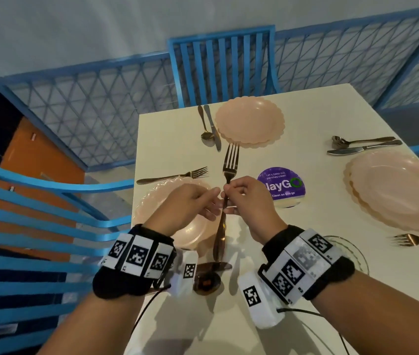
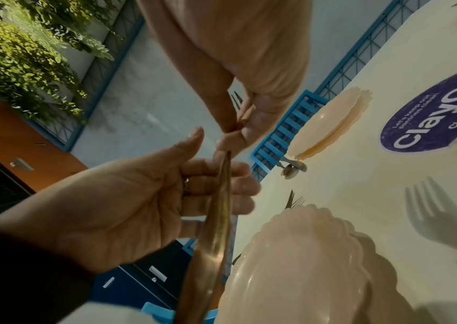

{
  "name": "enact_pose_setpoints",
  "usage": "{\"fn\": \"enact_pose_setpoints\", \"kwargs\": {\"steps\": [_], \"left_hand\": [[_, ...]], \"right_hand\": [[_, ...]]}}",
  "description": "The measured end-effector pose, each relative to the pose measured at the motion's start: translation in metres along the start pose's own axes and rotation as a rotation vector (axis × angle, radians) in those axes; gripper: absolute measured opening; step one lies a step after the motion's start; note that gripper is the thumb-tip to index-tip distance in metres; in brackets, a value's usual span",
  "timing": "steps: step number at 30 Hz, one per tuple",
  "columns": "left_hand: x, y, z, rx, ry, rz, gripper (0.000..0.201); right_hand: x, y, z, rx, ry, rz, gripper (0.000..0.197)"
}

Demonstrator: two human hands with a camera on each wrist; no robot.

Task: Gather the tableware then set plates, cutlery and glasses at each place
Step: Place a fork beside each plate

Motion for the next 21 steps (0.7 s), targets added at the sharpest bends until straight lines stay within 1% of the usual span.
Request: {"fn": "enact_pose_setpoints", "kwargs": {"steps": [2, 4, 6, 8, 11, 13, 15, 16, 17, 18, 19, 20, 21], "left_hand": [[0.012, 0.003, 0.018, -0.02, -0.032, 0.069, 0.033], [0.023, 0.005, 0.034, -0.026, -0.052, 0.229, 0.026], [0.031, 0.009, 0.049, -0.035, -0.017, 0.352, 0.022], [0.04, 0.013, 0.061, -0.056, 0.044, 0.386, 0.018], [0.054, 0.023, 0.078, -0.072, 0.088, 0.392, 0.014], [0.059, 0.03, 0.088, -0.063, 0.127, 0.383, 0.014], [0.061, 0.041, 0.098, -0.032, 0.163, 0.364, 0.012], [0.061, 0.047, 0.102, -0.011, 0.174, 0.346, 0.012], [0.062, 0.053, 0.106, 0.01, 0.176, 0.319, 0.012], [0.064, 0.059, 0.109, 0.032, 0.174, 0.287, 0.011], [0.067, 0.065, 0.112, 0.052, 0.172, 0.227, 0.011], [0.072, 0.069, 0.113, 0.078, 0.172, 0.163, 0.01], [0.077, 0.074, 0.114, 0.101, 0.17, 0.101, 0.012]], "right_hand": [[-0.001, -0.002, 0.008, -0.02, 0.006, 0.004, 0.009], [-0.004, -0.003, 0.016, -0.042, 0.016, 0.015, 0.012], [-0.009, -0.005, 0.024, -0.048, 0.019, 0.007, 0.014], [-0.014, -0.007, 0.034, -0.027, -0.008, -0.067, 0.012], [-0.024, -0.013, 0.052, -0.021, -0.088, -0.153, 0.008], [-0.035, -0.019, 0.063, -0.048, -0.159, -0.142, 0.007], [-0.054, -0.028, 0.072, -0.108, -0.218, -0.035, 0.008], [-0.066, -0.034, 0.077, -0.19, -0.217, 0.064, 0.007], [-0.079, -0.041, 0.082, -0.324, -0.181, 0.193, 0.005], [-0.092, -0.049, 0.088, -0.495, -0.128, 0.333, 0.004], [-0.105, -0.057, 0.094, -0.674, -0.087, 0.476, 0.008], [-0.114, -0.062, 0.099, -0.832, -0.076, 0.621, 0.013], [-0.121, -0.066, 0.103, -0.955, -0.089, 0.759, 0.017]]}}
Point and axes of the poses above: each hand's wrist, its own z-axis away from the middle knuckle, its own x-axis out of the palm, y = z × x, the point moved 2 cm from there along -z, towards the middle knuckle, and after that the axes turned 2 degrees about x, right-handed, at the moved point
